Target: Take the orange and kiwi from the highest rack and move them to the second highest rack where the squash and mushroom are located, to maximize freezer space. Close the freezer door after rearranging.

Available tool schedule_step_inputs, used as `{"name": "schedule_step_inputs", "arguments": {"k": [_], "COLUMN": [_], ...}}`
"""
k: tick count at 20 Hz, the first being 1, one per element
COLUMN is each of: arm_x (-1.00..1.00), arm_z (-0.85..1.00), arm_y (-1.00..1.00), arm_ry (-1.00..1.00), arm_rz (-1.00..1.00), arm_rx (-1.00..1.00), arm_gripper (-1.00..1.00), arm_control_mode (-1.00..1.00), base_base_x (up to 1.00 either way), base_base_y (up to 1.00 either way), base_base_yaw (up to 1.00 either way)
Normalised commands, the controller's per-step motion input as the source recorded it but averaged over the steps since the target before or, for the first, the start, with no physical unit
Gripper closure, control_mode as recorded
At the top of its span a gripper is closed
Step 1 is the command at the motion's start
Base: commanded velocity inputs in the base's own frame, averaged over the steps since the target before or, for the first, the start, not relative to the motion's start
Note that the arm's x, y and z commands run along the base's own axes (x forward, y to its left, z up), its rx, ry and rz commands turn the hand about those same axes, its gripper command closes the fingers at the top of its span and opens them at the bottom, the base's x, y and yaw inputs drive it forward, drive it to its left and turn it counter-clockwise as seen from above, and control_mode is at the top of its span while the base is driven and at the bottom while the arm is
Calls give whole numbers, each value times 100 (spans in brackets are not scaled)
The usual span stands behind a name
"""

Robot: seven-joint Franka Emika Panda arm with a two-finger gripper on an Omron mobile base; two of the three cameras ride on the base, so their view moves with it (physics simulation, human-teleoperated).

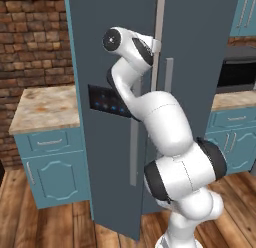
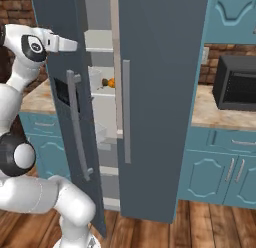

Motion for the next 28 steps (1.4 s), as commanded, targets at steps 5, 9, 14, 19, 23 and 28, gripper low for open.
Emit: {"name": "schedule_step_inputs", "arguments": {"k": [5, 9, 14, 19, 23, 28], "arm_x": [100, 100, 99, 100, 49, -28], "arm_z": [-2, 0, 7, 7, 0, 0], "arm_y": [-33, 15, 23, 9, 0, -14], "arm_ry": [3, 15, 19, 14, 2, -15], "arm_rz": [12, -6, -13, -9, 0, 3], "arm_rx": [1, 0, 0, 0, 0, -1], "arm_gripper": [-100, -100, -100, -100, -100, -100], "arm_control_mode": [-100, -100, -100, -100, -100, -100], "base_base_x": [0, 0, 0, 0, 0, 0], "base_base_y": [0, 0, 0, 0, 0, 0], "base_base_yaw": [0, 0, 0, 0, 0, 0]}}
